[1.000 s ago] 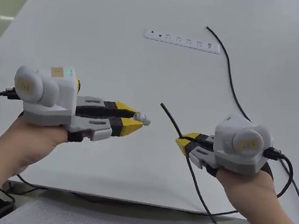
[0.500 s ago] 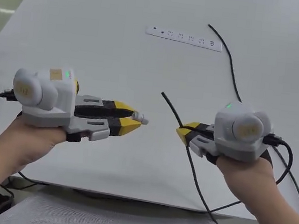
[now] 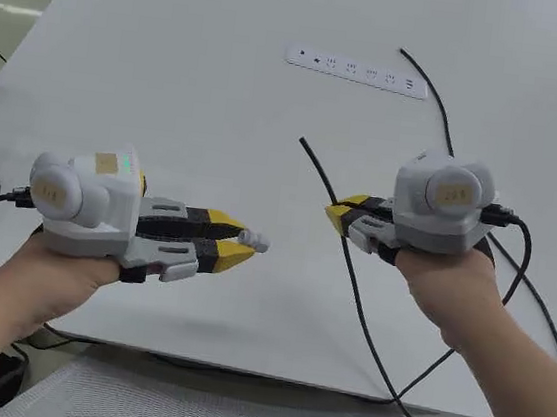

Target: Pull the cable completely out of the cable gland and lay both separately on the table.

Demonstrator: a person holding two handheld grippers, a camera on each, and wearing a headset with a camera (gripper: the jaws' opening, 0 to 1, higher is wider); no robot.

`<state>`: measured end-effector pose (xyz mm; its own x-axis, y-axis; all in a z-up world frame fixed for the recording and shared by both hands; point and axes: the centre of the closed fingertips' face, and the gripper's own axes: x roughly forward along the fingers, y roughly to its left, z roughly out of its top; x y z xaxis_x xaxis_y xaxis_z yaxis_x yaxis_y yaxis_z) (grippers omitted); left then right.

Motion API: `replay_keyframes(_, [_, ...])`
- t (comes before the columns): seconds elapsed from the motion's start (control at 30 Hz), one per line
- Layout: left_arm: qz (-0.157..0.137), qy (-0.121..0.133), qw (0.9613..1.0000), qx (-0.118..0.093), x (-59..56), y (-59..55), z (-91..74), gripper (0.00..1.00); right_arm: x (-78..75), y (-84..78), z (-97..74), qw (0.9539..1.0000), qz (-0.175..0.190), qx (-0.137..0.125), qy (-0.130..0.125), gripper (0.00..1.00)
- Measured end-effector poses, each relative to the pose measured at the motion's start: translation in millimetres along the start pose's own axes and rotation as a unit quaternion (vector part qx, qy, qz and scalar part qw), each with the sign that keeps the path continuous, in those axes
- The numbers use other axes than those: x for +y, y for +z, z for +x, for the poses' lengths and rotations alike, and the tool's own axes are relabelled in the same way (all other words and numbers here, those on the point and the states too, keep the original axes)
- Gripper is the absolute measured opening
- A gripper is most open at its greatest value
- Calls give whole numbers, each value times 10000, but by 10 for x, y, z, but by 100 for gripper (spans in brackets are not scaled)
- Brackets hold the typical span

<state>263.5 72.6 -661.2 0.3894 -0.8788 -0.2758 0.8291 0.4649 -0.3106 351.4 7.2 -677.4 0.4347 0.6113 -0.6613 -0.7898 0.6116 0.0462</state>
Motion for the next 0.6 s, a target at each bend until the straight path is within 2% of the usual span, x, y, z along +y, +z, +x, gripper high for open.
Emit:
replay_keyframes(0.17, [-28, 2, 9999, 113, 31, -143, -56, 15, 21, 118, 125, 9999, -126, 38, 53, 0])
replay_keyframes(0.43, [-111, 6, 9998, 151, 97, -327, -133, 15, 115, 260, 313, 9985, -515, 122, 115, 0])
replay_keyframes(0.6, [-164, 42, 9997, 201, 160, -439, -190, 15, 160, 356, 497, 9972, -715, 131, 168, 0])
